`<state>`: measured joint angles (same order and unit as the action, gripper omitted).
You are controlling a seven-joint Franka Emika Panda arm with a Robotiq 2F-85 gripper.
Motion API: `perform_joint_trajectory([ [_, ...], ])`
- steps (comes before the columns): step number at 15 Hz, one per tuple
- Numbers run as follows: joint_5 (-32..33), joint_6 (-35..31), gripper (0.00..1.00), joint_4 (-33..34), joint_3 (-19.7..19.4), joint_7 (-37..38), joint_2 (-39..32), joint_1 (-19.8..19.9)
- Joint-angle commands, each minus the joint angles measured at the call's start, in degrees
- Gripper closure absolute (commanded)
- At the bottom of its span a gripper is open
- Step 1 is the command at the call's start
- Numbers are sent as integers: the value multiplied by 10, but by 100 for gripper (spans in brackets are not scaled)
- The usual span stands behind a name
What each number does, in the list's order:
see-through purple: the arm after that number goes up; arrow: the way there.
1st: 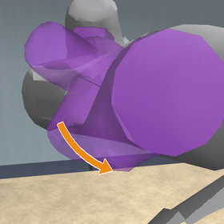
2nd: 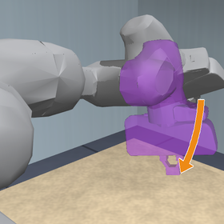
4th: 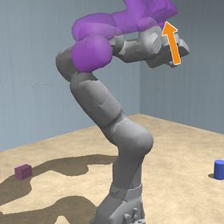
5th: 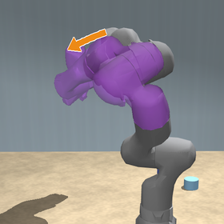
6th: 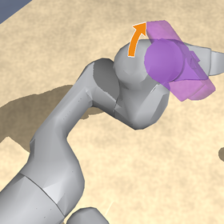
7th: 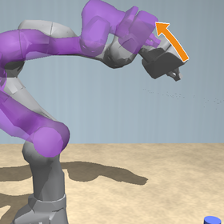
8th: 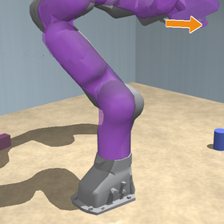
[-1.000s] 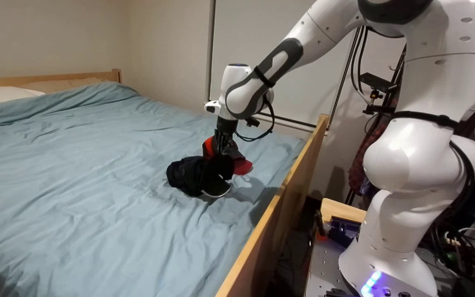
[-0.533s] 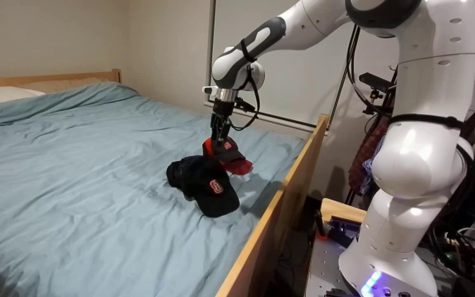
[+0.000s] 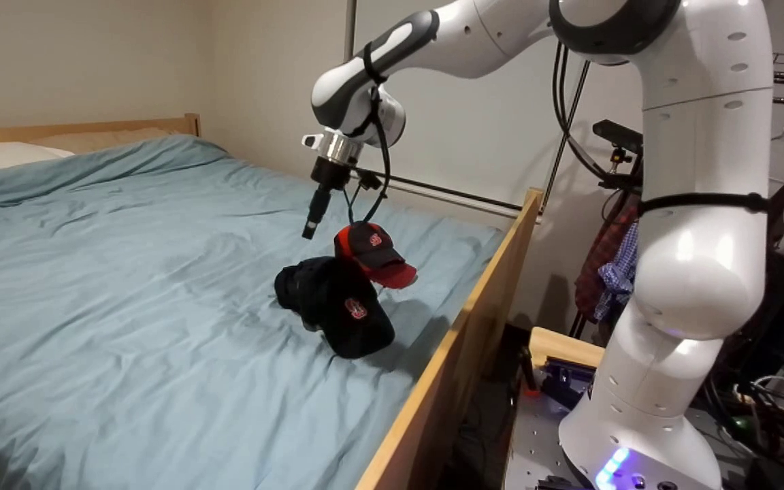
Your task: Put the left and right caps on the middle cap one at a time
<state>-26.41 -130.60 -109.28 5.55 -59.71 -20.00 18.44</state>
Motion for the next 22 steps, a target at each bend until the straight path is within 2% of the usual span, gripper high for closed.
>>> perform_joint_trajectory([
  [1, -33, -28, 0, 43, -13, 114, -40, -43],
  [7, -45, -69, 0, 86, -33, 230, -65, -19],
  [8, -22, -58, 0, 73, -28, 204, -62, -23],
  [12, -22, -58, 0, 76, -26, 206, -65, -19],
  [13, 7, -97, 0, 74, -46, 239, -63, -36],
  [15, 58, -124, 0, 80, -76, 286, -49, -38],
  [19, 188, -139, 0, 84, -147, 377, -37, -31],
  [21, 265, -129, 0, 102, -187, 386, -48, -22],
  [22, 295, -110, 0, 113, -192, 352, -55, -9],
])
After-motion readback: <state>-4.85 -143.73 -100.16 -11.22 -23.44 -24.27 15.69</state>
